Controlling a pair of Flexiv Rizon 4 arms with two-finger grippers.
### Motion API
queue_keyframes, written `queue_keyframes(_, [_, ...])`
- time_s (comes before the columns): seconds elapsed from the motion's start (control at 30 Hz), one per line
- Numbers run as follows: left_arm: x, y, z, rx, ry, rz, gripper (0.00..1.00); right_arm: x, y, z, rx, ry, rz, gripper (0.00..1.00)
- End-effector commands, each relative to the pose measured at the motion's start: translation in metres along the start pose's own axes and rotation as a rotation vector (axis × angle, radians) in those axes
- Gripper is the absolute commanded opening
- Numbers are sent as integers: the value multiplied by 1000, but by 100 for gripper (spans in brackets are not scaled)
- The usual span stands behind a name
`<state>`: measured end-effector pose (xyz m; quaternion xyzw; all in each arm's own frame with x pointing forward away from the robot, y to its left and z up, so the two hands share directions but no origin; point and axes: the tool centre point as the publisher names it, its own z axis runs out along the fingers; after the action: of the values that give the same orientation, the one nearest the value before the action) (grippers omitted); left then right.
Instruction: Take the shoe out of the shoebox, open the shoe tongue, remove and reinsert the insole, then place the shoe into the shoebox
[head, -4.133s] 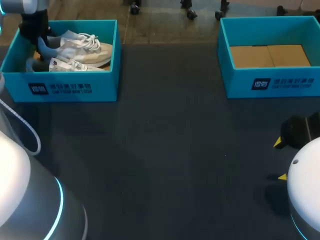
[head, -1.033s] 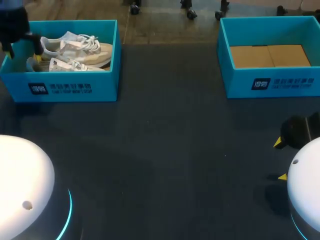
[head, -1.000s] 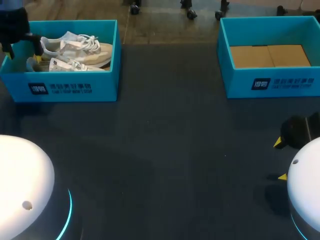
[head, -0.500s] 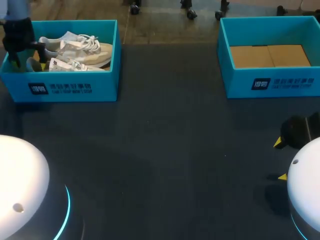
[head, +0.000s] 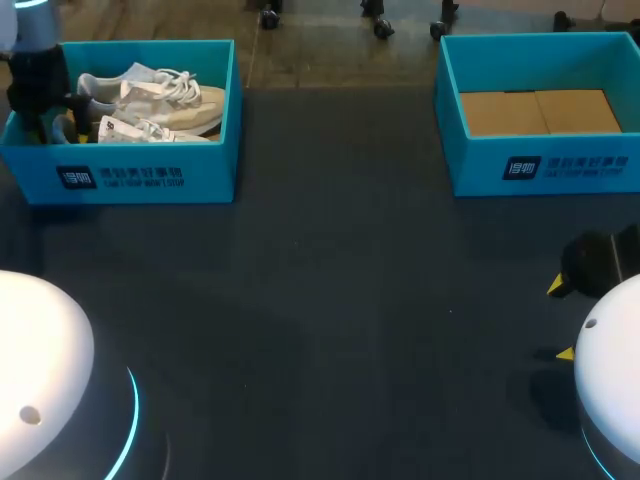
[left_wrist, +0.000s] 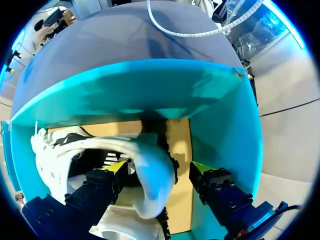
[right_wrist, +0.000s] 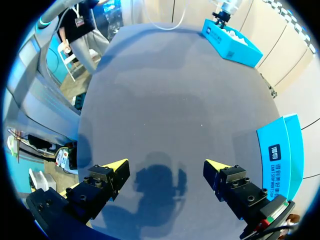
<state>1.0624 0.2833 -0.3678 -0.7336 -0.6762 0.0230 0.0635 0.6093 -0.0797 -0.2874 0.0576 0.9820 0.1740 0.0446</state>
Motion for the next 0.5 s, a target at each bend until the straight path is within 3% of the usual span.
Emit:
queue_keyframes(0.03, [0,-2,8,-12,-5,-6,75,2,0,0,3,-3,0,100])
queue_keyframes(0.13, [1,-2,12,-6,-15,-12,67,2,0,0,3,-3,0,100])
queue_keyframes(0.33, [2,-5,17,-1,-15,-15,62,2,0,0,3,-3,0,100])
queue_keyframes(0.47, [0,-6,21,4,-3,-19,49,2,0,0,3,-3,0,100])
queue_keyframes(0.5, [0,-6,21,3,-1,-19,40,2,0,0,3,-3,0,100])
